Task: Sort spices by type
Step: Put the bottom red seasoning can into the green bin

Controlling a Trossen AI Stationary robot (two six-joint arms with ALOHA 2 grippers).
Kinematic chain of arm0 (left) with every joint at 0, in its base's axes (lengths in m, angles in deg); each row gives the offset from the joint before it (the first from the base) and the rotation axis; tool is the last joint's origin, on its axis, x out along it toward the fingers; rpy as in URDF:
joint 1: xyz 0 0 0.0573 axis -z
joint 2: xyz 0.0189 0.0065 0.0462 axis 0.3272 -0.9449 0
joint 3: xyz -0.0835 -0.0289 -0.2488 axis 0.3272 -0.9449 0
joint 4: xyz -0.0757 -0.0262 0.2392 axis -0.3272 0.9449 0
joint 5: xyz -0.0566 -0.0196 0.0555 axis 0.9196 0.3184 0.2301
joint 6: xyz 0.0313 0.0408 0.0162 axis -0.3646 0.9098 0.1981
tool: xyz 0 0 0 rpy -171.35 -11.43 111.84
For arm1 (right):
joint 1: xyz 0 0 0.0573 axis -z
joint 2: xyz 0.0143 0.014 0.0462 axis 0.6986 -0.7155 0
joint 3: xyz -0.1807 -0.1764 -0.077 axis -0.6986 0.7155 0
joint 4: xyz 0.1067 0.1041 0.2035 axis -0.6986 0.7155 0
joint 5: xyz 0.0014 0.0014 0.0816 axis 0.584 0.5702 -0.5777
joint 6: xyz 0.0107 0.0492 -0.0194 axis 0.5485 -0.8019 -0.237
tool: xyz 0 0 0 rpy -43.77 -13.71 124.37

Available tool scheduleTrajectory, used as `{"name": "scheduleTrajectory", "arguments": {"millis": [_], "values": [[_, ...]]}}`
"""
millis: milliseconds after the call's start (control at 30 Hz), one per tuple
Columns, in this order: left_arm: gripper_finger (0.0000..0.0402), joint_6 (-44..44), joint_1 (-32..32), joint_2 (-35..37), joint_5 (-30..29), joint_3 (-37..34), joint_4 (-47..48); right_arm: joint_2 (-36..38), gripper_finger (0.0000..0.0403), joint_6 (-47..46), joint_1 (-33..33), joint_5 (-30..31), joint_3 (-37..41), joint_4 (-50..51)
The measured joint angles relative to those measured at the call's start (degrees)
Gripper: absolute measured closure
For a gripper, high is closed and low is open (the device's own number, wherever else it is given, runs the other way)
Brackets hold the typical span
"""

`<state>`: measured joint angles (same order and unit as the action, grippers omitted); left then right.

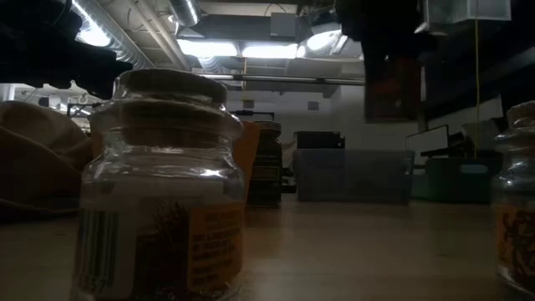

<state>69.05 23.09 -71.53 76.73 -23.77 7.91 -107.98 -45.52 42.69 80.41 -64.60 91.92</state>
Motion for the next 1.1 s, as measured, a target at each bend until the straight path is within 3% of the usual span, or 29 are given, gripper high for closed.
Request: {"name": "scheduleTrajectory", "arguments": {"millis": [233,500,667,800,1100], "values": [[0.0254,0.0,0.0,0.0,0.0,0.0,0.0,0.1,0.0167,4.1,8.3,2.9,-6.3,13.1],[0.0254,0.0,0.0,0.0,0.0,0.0,0.0,0.1,0.0182,14.2,20.6,4.5,-6.3,12.8],[0.0254,0.0,0.0,0.0,0.0,0.0,0.0,0.1,0.0171,19.4,29.1,5.5,-6.3,12.8],[0.0254,0.0,0.0,0.0,0.0,0.0,0.0,0.1,0.0156,21.9,35.8,6.5,-6.3,12.8],[0.0254,0.0,0.0,0.0,0.0,0.0,0.0,0.1,0.0174,25.8,45.8,8.7,-3.6,6.2]]}}
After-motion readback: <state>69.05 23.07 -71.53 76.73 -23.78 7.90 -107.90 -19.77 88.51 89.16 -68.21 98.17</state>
